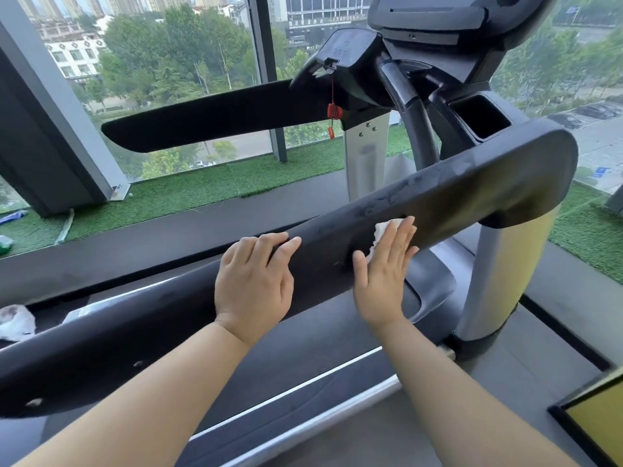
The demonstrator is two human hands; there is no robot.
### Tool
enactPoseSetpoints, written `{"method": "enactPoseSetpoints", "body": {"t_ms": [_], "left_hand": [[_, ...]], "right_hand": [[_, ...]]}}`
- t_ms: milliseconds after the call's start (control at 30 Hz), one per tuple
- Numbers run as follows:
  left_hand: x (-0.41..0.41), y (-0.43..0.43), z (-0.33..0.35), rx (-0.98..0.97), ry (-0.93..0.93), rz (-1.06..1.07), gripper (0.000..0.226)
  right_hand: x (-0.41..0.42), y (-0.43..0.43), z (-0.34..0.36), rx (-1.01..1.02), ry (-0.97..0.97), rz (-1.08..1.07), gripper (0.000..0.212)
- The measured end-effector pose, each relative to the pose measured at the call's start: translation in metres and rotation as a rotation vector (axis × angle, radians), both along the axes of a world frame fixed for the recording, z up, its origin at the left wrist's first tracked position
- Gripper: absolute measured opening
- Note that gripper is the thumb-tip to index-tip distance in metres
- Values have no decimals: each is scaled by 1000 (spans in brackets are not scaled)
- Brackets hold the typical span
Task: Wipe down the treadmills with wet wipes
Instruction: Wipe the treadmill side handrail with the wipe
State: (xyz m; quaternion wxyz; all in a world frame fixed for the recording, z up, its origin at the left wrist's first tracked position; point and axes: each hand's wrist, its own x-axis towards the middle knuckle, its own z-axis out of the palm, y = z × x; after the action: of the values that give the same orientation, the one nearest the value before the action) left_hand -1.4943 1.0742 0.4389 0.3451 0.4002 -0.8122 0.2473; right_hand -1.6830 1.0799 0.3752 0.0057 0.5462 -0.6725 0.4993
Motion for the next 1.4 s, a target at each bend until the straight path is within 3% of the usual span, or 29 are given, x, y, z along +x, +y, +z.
{"method": "enactPoseSetpoints", "body": {"t_ms": [67,200,267,433,500,700,733,833,900,1033,1100,1167,1300,1400], "left_hand": [[-1,0,-1,-3,-6,9,35],[-1,0,-1,-1,-19,14,36],[0,1,-1,0,-15,13,36],[-1,1,1,0,3,15,35],[-1,2,1,7,0,16,36],[0,0,0,16,-21,9,36],[0,0,-1,13,-20,8,35],[0,1,1,5,-6,9,35],[-1,1,1,10,2,6,35],[-1,1,1,18,7,2,36],[0,0,1,23,5,-6,36],[1,0,1,28,4,-11,37],[-1,1,1,36,-1,-9,37],[0,0,0,42,-4,-8,39]], "right_hand": [[24,2,5,-26,-3,11,80],[42,10,-22,-111,350,116,74],[23,7,-25,-105,397,87,69],[16,-2,-4,-40,-1,-29,73],[40,1,-1,-56,-36,2,75],[31,5,-33,-197,487,116,66],[21,3,-32,-185,471,80,64],[15,-3,-18,-70,81,-43,69],[36,0,-11,-61,-57,-43,74],[69,15,-35,-145,293,131,72],[53,11,-39,-181,376,134,65],[38,2,-32,-153,245,60,62],[44,-6,-9,-98,-273,-45,65],[78,5,-19,-94,-186,34,68]]}}
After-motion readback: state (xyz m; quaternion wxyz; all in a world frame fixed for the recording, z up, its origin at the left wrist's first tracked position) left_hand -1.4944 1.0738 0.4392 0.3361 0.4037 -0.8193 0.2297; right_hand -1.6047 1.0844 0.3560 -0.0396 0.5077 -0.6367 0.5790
